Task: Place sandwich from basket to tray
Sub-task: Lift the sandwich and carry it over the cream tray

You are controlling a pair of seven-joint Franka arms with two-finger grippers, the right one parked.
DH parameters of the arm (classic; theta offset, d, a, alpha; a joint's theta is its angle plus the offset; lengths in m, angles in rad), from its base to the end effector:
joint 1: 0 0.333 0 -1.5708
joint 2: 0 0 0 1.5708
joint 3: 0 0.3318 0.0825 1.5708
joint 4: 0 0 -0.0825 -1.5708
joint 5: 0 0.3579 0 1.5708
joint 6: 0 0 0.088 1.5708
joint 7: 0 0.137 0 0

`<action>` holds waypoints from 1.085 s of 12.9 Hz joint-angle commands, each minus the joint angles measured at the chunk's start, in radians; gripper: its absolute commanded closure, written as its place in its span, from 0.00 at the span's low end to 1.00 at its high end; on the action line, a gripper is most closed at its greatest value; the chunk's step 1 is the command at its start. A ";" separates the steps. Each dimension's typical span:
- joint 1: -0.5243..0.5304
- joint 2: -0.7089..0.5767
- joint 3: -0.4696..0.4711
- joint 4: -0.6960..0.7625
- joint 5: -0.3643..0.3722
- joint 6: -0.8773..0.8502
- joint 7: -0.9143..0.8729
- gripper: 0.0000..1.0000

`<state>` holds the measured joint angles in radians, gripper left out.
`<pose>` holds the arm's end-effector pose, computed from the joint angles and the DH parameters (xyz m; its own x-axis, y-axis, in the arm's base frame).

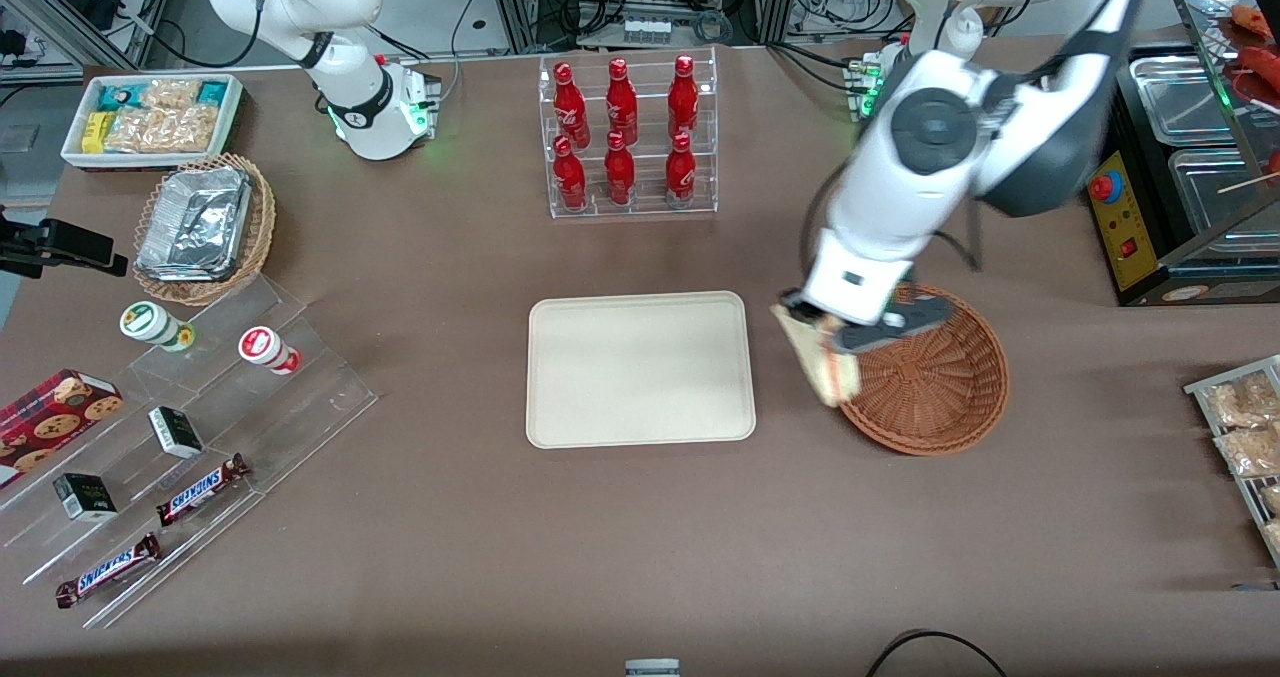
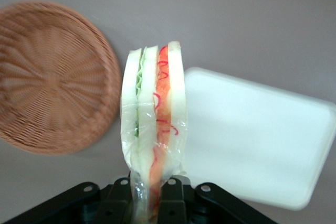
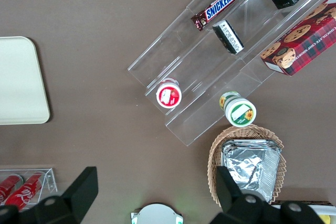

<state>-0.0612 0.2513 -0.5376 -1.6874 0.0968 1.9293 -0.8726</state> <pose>0.5220 -0.3142 0.4634 0.9673 0.2535 -0.0101 0.2537 -0.9663 0.0443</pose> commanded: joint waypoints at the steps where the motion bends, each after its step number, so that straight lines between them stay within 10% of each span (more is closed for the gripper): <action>1: -0.041 0.155 -0.087 0.132 0.049 -0.013 -0.011 1.00; 14: -0.319 0.542 -0.068 0.290 0.311 0.161 -0.103 1.00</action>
<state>-0.3491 0.7531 -0.6140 -1.4417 0.3645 2.0808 -0.9332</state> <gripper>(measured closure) 0.841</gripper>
